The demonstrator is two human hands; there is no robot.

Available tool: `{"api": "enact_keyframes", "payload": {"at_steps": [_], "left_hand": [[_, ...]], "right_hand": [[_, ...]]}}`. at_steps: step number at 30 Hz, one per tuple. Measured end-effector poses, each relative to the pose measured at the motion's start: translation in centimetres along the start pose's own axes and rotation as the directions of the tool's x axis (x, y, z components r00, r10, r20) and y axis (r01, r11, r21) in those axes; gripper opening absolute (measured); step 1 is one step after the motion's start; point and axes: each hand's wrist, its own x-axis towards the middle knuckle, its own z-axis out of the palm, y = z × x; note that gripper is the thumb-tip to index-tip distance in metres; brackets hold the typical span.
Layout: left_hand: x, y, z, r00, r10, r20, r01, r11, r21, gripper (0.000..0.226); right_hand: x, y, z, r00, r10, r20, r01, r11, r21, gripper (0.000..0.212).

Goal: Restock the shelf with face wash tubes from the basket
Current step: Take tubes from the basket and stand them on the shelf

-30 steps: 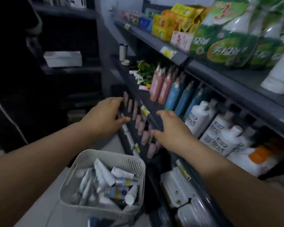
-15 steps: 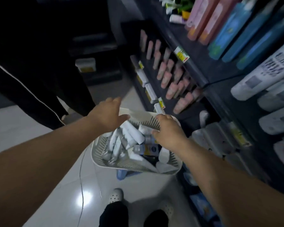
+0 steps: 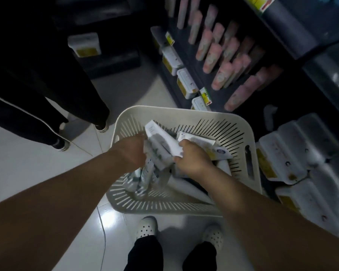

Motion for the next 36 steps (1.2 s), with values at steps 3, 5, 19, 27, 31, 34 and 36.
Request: {"api": "enact_keyframes", "payload": {"at_steps": [3,5,19,27,31,34,36], "left_hand": [[0.8,0.0,1.9,0.999,-0.028,0.015,0.028,0.999,0.018,0.031],[1.3,0.3,3.0,0.999,-0.038,0.010,0.037,0.999,0.031,0.030],[2.4,0.8,4.5,0.984,-0.180,0.019,0.179,0.984,0.019,0.023],[0.2,1.6,0.0,0.997,-0.040,-0.059,0.012,0.912,-0.411,0.016],[-1.8,4.2,-4.8,0.996,-0.028,-0.090,-0.030,0.811,-0.584,0.016],[-3.8,7.0,-8.8,0.989,-0.003,-0.149,-0.090,0.783,-0.615,0.023],[-5.3,8.7,-11.3,0.982,0.026,-0.186,-0.137,0.779,-0.612,0.025]], "right_hand": [[0.4,-0.7,3.2,0.991,-0.047,0.123,0.027,0.988,0.155,0.028],[0.4,-1.6,5.1,0.972,-0.114,0.206,0.040,0.943,0.331,0.018],[3.7,-1.2,8.3,0.979,0.105,0.177,-0.187,0.807,0.559,0.038],[1.3,-1.8,1.5,1.000,-0.009,0.020,-0.006,0.762,0.648,0.041],[-1.1,-2.1,-4.5,0.995,-0.063,-0.077,0.099,0.712,0.696,0.006],[-4.1,-2.7,-9.4,0.989,-0.083,-0.124,0.148,0.665,0.732,0.008],[-6.0,-3.1,-12.4,0.982,-0.083,-0.168,0.181,0.657,0.732,0.007]]}}
